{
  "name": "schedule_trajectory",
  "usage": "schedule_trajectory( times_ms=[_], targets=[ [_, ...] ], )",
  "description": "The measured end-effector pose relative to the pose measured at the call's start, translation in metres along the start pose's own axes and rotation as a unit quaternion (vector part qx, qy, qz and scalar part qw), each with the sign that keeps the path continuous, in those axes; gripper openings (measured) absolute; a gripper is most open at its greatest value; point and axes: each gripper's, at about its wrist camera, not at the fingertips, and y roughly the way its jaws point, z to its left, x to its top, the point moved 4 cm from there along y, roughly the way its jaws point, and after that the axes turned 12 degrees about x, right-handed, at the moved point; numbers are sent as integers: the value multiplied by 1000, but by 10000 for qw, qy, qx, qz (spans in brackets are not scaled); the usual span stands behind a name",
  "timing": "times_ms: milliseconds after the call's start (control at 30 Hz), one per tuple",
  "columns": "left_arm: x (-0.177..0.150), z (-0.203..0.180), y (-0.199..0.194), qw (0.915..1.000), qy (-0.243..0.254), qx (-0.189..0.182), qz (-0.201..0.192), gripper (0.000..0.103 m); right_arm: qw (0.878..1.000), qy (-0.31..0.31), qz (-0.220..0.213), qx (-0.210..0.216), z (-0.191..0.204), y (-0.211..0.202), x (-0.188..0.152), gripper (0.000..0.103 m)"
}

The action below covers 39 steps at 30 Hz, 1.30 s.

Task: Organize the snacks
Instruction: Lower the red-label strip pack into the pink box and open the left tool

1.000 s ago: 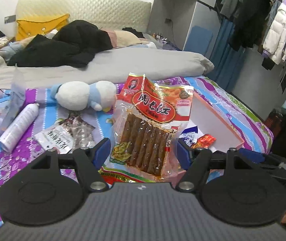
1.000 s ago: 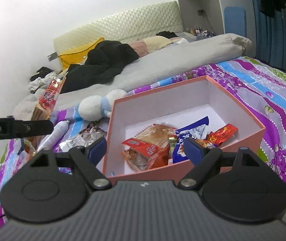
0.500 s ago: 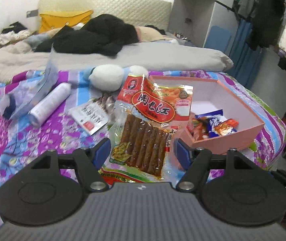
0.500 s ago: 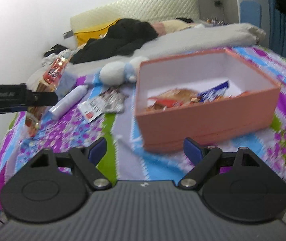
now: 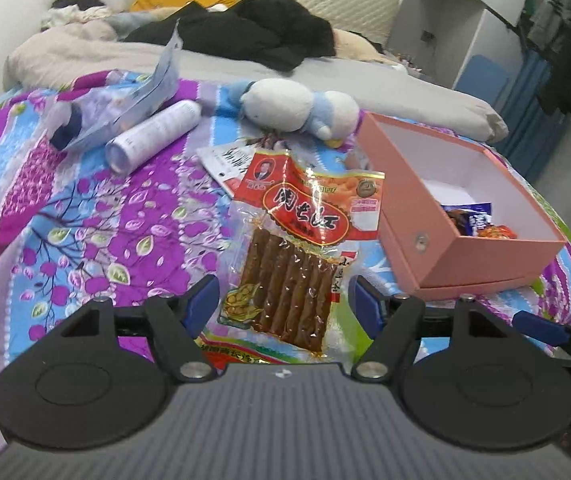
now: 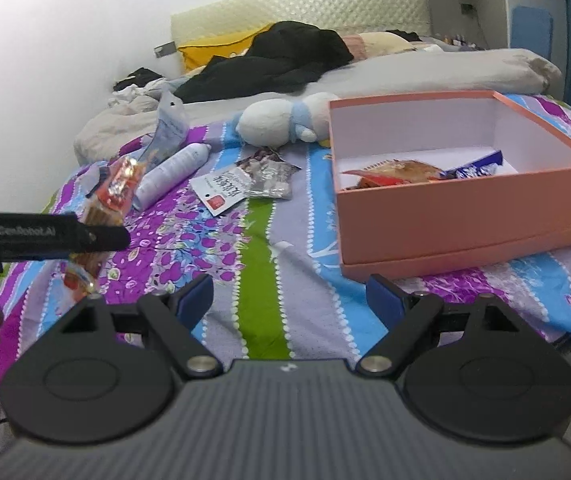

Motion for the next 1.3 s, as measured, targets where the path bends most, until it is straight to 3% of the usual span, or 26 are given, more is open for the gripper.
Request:
schedule_trajectory(
  times_ms=[400,633,800,1033,1300],
  targets=[
    [11,22,47,9991,-397,27,111,76,9989,-347,243,202,13,53,22,84],
    [26,3,60,9990,-355,-224,142,65,9992,-366,138,30,2,62,40,84],
    [54,-28,56,9983,-211,-538,-19,64,9993,-297,-63,-213,-20,55,56,84],
    [107,-105,58,9929,145,-1160,-202,64,9977,-159,-268,-598,-61,40,83,84],
    [137,-196,98,9851,663,-1559,289,65,9952,-46,-163,-964,-104,26,99,84]
  ],
)
